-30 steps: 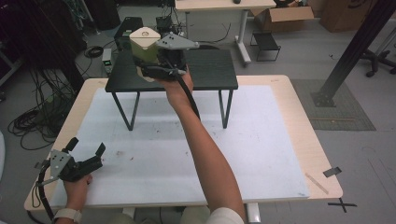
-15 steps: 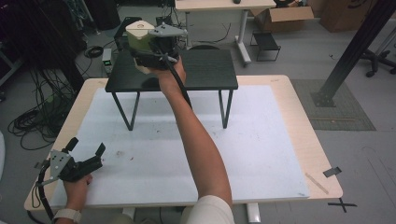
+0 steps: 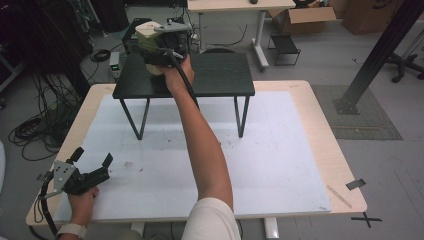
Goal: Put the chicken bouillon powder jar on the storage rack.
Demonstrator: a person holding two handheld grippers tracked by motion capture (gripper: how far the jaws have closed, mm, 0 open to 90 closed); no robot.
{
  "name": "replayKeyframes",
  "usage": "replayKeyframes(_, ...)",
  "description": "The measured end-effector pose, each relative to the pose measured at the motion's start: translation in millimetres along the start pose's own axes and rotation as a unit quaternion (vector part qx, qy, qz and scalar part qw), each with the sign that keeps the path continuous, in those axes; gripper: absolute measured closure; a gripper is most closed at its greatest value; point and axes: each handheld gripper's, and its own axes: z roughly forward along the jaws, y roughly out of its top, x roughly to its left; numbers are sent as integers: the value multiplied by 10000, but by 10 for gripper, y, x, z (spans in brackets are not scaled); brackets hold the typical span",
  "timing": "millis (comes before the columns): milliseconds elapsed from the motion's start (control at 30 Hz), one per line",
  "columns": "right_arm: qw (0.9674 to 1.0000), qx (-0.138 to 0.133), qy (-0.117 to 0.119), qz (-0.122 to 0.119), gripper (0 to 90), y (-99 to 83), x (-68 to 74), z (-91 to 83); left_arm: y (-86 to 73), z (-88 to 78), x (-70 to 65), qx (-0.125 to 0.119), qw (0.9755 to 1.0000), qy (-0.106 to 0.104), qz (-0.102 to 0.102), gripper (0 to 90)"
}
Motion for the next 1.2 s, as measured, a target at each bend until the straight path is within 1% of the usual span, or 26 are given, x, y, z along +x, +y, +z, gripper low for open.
replayKeyframes(67, 10000, 24, -19, 66, 288, -17, -23, 29, 0, -1, 1, 0, 10000, -1, 2, 2)
replayKeyframes(133, 9999, 50, -27, 83, 289, -28, -37, 47, 0, 1, 0, 2, 10000, -3, 0, 2)
replayKeyframes(300, 9998, 149, -2, 138, 288, -61, -66, 90, 0, 0, -1, -2, 10000, 0, -7, 2)
replayKeyframes(400, 9995, 208, 32, 216, 288, -75, -85, 112, 0, 0, 0, -2, 10000, -3, 2, 2)
replayKeyframes(533, 9993, 308, 70, 224, 288, -69, -94, 136, 0, -1, -1, -2, 10000, 0, -3, 2)
replayKeyframes(667, 9991, 319, 84, 274, 287, -64, -106, 141, -1, -1, -1, -3, 10000, 0, 0, 2)
replayKeyframes(800, 9991, 352, 81, 227, 286, -67, -100, 130, -1, -1, -2, -2, 10000, 1, 2, 2)
replayKeyframes(933, 9991, 432, -4, 28, 283, -67, -63, 134, -1, -2, -2, -8, 10000, 2, 8, 2)
replayKeyframes(1000, 9991, 420, -25, 48, 281, -67, -54, 133, -1, -3, -2, -8, 10000, 5, 9, 2)
replayKeyframes(1067, 9992, 353, 5, 174, 257, -71, -63, 126, -1, -2, -3, -5, 10000, 7, 10, 2)
replayKeyframes(1100, 9992, 315, -1, 249, 223, -73, -68, 122, -1, -2, -3, -2, 10000, 6, 12, 2)
replayKeyframes(1133, 9991, 304, -26, 291, 188, -74, -71, 119, -1, -2, -3, 2, 10000, 6, 13, 2)
replayKeyframes(1200, 9990, 300, -89, 321, 152, -77, -73, 107, -1, -2, -4, 2, 10000, 6, 19, 2)
